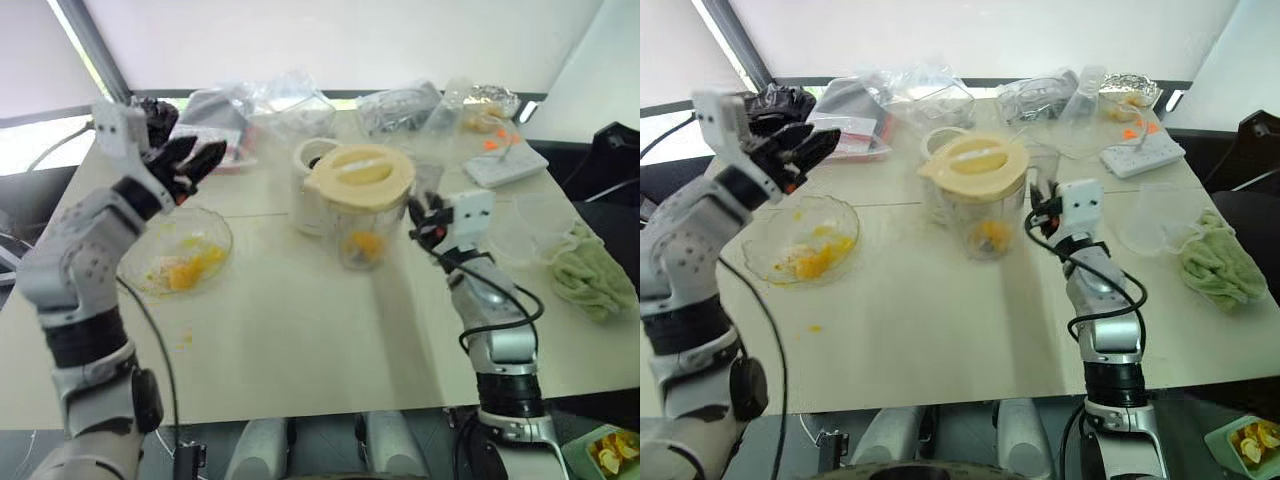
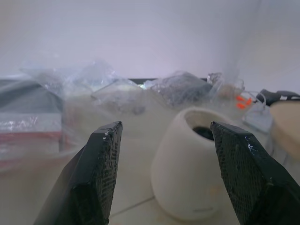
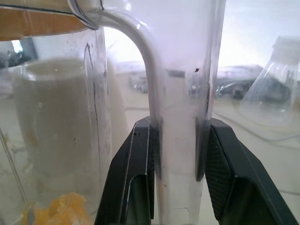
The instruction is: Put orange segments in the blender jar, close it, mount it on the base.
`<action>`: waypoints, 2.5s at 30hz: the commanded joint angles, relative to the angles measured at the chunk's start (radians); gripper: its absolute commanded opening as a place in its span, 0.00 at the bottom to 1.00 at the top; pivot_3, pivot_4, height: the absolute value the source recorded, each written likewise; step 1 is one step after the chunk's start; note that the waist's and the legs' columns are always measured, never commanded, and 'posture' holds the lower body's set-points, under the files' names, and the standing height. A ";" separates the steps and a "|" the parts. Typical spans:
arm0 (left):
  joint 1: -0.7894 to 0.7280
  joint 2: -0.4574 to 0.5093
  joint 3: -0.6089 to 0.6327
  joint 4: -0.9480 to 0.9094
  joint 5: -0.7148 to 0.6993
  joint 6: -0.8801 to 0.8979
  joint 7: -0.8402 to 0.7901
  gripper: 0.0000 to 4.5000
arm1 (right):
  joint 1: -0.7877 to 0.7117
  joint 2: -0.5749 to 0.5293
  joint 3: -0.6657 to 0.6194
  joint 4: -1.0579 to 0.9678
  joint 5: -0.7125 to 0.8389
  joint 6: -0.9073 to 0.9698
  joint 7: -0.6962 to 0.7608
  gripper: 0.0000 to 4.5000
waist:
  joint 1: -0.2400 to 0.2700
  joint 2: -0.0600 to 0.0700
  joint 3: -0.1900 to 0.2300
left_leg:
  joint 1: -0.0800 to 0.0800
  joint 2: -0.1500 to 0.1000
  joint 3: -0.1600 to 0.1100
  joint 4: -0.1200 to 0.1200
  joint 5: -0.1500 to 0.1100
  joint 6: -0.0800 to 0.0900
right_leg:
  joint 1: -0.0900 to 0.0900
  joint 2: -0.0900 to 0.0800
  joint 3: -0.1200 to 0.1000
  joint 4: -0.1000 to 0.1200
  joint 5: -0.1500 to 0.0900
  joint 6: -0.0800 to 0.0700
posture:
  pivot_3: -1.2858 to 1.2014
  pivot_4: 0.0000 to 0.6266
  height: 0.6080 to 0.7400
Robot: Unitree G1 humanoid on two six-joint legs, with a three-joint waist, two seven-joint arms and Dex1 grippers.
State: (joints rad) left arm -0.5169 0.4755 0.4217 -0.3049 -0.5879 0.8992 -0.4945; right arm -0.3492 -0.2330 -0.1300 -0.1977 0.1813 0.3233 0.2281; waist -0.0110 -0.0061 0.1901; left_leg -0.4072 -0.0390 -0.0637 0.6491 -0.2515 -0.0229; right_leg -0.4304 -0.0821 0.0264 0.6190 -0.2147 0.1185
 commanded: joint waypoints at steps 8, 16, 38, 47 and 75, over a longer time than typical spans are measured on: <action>0.439 -0.039 -0.104 -0.296 -0.075 -0.057 -0.028 0.68 | -0.509 -0.141 -0.133 0.029 0.127 0.256 -0.046 0.19 | -0.003 0.001 0.001 | 0.000 0.002 0.002 0.000 0.002 -0.002 | 0.000 0.002 -0.001 -0.001 0.000 -0.007 | 0.52 0.24 1.00; 0.457 -0.049 -0.160 -0.290 -0.046 -0.133 0.004 0.68 | -0.855 -0.057 -0.063 0.528 0.064 0.086 -0.059 0.19 | -0.012 0.001 0.001 | 0.001 0.001 0.005 0.000 0.002 -0.001 | 0.001 0.003 -0.002 -0.001 0.000 -0.009 | 0.52 0.24 1.00; 0.450 -0.077 -0.217 -0.368 -0.050 -0.148 0.182 0.68 | -1.027 0.066 -0.036 1.217 -0.036 -0.368 -0.065 0.19 | -0.032 0.001 0.001 | -0.001 0.000 0.003 -0.003 0.002 -0.002 | -0.003 0.003 -0.002 0.000 0.002 -0.006 | 0.52 0.24 1.00; 0.404 -0.070 -0.238 -0.325 -0.036 -0.150 0.182 0.68 | -0.865 0.115 0.016 1.039 -0.079 -0.324 -0.120 0.19 | -0.034 0.001 0.001 | 0.000 0.000 0.003 -0.003 0.002 -0.002 | -0.003 0.003 -0.002 0.001 0.002 -0.006 | 0.52 0.24 1.00; 0.441 -0.021 -0.241 -0.358 -0.001 -0.181 0.154 0.70 | -0.275 -0.085 0.065 0.289 0.043 -0.030 0.223 0.99 | -0.007 0.000 0.000 | 0.000 0.001 0.003 -0.001 0.002 -0.002 | 0.000 0.002 -0.002 0.000 0.002 -0.006 | 0.52 0.24 1.00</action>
State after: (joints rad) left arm -0.0758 0.4423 0.1541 -0.6189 -0.5971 0.7482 -0.3410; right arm -0.6329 -0.2733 -0.0462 0.2421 0.1618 0.2436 0.3573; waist -0.0182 -0.0057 0.1900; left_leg -0.4068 -0.0384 -0.0608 0.6483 -0.2496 -0.0244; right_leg -0.4303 -0.0800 0.0245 0.6191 -0.2127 0.1129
